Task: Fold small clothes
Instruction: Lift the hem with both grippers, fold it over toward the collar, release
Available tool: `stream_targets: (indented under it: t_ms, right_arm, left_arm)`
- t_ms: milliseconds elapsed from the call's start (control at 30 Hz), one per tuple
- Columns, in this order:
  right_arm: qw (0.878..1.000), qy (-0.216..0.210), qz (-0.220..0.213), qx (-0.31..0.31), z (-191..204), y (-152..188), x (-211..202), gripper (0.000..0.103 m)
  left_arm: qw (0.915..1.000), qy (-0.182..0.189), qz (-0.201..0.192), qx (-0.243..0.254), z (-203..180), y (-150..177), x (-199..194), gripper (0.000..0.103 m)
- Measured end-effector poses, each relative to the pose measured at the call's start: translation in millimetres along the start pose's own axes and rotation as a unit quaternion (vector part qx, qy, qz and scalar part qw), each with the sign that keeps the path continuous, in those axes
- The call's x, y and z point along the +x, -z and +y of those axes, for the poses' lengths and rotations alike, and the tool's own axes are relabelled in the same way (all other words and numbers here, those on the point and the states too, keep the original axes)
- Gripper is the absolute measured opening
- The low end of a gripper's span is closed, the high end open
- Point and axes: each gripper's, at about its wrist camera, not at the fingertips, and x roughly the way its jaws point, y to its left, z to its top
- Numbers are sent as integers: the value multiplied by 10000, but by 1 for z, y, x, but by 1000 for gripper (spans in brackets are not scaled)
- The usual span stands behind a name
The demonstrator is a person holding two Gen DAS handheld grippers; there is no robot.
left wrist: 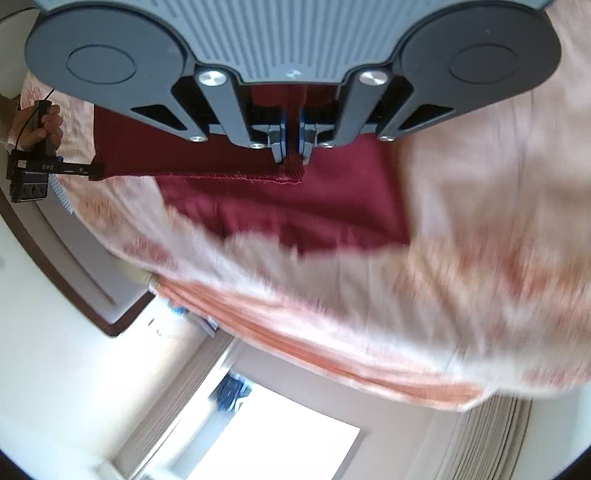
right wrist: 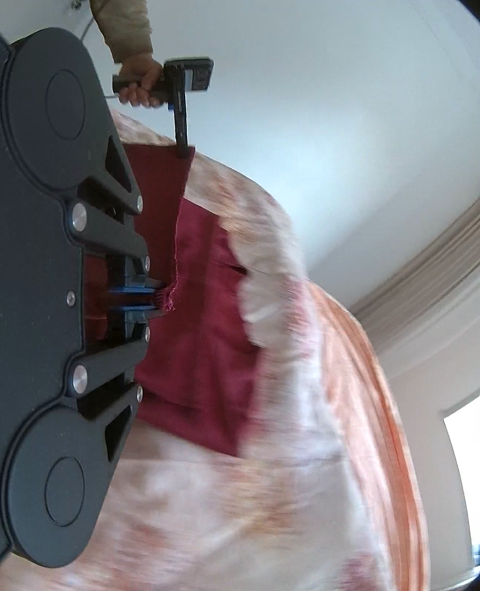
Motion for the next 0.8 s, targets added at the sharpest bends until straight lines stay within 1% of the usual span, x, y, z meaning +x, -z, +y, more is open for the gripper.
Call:
stream_targets:
  t_ms: [100,233,300,400,500,567,633,667,700,733,767,800]
  right_arm:
    - [9997,124,-194,-69,-12,-37,19,6]
    - [9990,381,-220,-27,-35,-76,51,6]
    - [9983,563,-126,1,-45,-87,69,6]
    - [9970,779,-15,2,-56,-95,91,6]
    - [9945,1034,151,62,-67,-94,113,6]
    - [9912,1285,257,170,-74,-89,127,7]
    - [9883,1448,349,326,-81,-83,137,13]
    - [9859,1589,390,348,-83,-80,141,22]
    - [9841,1682,420,374,-84,-77,143,22]
    - [9842,1673,396,428,-86,-74,144,23]
    - [9837,1708,328,461,-87,-72,142,31]
    - [9824,1783,261,495,-87,-71,139,43]
  left_arm:
    - [9996,-23,-223,145,-1,-41,18,6]
    - [9992,-288,-232,174,9,-81,59,6]
    - [9986,-455,-179,178,14,-89,78,6]
    - [9974,-678,-73,221,18,-95,105,6]
    - [9947,-987,133,253,22,-92,130,6]
    - [9915,-1236,294,270,27,-88,146,6]
    - [9892,-1377,413,279,29,-85,156,6]
    - [9875,-1476,469,301,29,-82,162,6]
    - [9867,-1515,499,311,29,-80,165,6]
    - [9857,-1569,524,309,28,-79,167,8]
    - [9839,-1680,542,297,27,-78,169,16]
    - [9825,-1766,517,294,27,-78,169,27]
